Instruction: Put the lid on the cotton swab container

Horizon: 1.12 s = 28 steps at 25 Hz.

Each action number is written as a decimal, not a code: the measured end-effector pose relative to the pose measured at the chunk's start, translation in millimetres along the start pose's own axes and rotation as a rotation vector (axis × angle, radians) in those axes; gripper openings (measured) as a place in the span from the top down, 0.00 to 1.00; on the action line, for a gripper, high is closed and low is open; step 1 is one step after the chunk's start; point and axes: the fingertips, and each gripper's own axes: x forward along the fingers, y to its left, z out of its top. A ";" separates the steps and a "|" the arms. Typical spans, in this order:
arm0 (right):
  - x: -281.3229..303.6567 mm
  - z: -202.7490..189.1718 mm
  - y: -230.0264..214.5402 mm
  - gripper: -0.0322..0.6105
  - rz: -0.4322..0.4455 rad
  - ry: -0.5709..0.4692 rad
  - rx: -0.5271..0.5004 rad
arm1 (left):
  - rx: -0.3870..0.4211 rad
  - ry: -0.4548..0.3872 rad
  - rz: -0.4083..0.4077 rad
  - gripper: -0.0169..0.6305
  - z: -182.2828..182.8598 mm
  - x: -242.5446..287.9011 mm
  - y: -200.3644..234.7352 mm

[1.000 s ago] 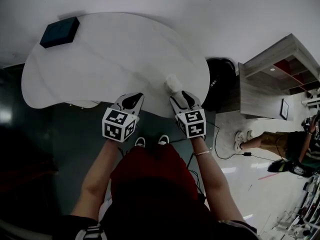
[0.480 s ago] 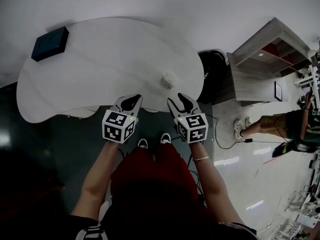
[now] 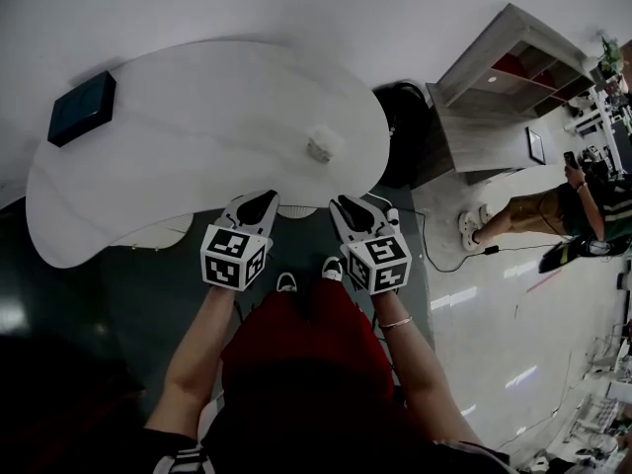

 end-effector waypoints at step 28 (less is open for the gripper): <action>-81.9 -15.2 -3.9 0.93 0.075 -0.060 0.029 | -0.011 -0.046 0.143 0.93 -2.5 -33.2 -66.1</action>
